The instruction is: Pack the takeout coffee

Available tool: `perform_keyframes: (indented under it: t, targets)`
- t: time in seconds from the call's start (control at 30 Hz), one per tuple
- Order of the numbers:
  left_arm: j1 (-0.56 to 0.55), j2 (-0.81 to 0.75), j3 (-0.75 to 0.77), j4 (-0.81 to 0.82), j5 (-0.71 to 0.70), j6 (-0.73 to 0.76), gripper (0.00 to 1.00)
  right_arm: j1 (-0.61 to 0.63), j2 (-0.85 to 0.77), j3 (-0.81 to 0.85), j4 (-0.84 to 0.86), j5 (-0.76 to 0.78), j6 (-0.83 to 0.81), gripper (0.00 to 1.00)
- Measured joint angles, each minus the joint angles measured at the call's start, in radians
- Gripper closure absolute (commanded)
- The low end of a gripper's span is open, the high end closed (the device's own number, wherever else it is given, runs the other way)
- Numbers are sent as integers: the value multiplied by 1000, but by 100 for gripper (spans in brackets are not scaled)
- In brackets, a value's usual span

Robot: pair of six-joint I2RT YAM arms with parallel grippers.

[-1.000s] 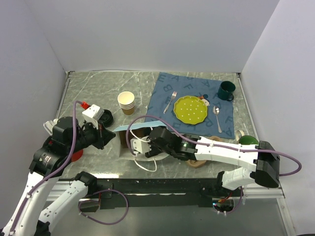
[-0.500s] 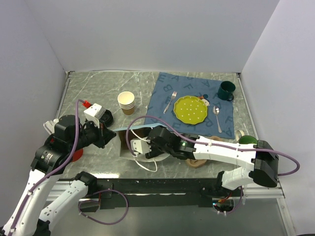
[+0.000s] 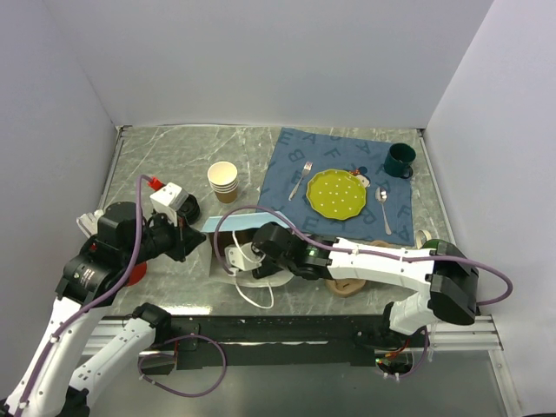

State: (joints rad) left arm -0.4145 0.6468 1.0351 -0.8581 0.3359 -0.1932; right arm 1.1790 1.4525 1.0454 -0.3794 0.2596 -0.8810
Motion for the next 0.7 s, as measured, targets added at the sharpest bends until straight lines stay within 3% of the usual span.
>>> perform_keyframes:
  t: [0.7]
  targets:
    - [0,60,16,-29,53,-18,99,-6,72,-40,155,69,-64,50]
